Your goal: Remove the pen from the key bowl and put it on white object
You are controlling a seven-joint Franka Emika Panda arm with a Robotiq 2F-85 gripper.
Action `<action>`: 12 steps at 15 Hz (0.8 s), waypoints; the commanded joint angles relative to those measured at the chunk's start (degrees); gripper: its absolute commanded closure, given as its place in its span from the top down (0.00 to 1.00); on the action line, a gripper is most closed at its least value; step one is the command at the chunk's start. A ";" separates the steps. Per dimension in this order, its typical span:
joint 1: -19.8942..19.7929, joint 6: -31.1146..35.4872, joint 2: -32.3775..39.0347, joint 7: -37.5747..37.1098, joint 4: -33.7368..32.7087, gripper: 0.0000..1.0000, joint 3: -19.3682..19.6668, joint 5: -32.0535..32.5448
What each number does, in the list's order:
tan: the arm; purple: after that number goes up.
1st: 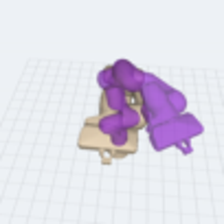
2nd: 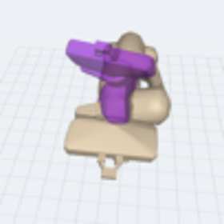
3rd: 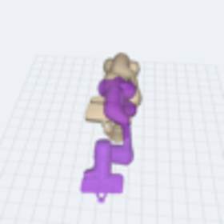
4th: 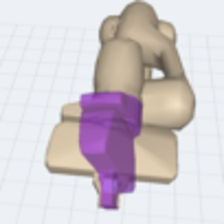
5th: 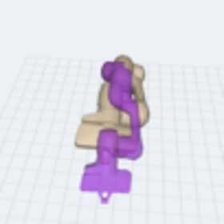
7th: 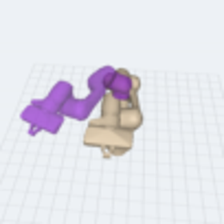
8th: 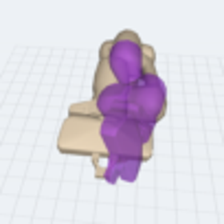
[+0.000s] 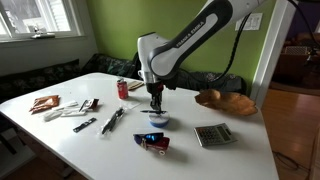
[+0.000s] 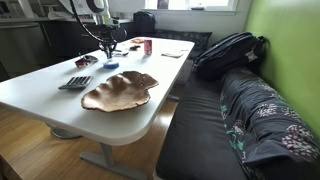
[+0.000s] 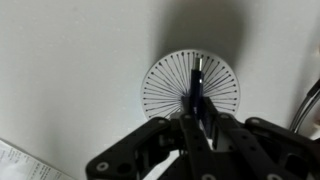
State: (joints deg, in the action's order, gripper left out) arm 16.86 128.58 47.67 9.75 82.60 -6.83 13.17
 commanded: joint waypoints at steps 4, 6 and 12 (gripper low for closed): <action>1.58 -0.94 0.05 -3.94 0.94 0.03 1.82 1.44; 1.50 -1.40 0.27 -3.83 0.96 0.03 1.74 1.26; 1.26 -0.61 -2.83 -5.05 3.46 0.53 2.08 1.42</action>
State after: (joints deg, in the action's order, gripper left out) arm 17.57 127.75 47.88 6.82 83.22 -5.58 13.25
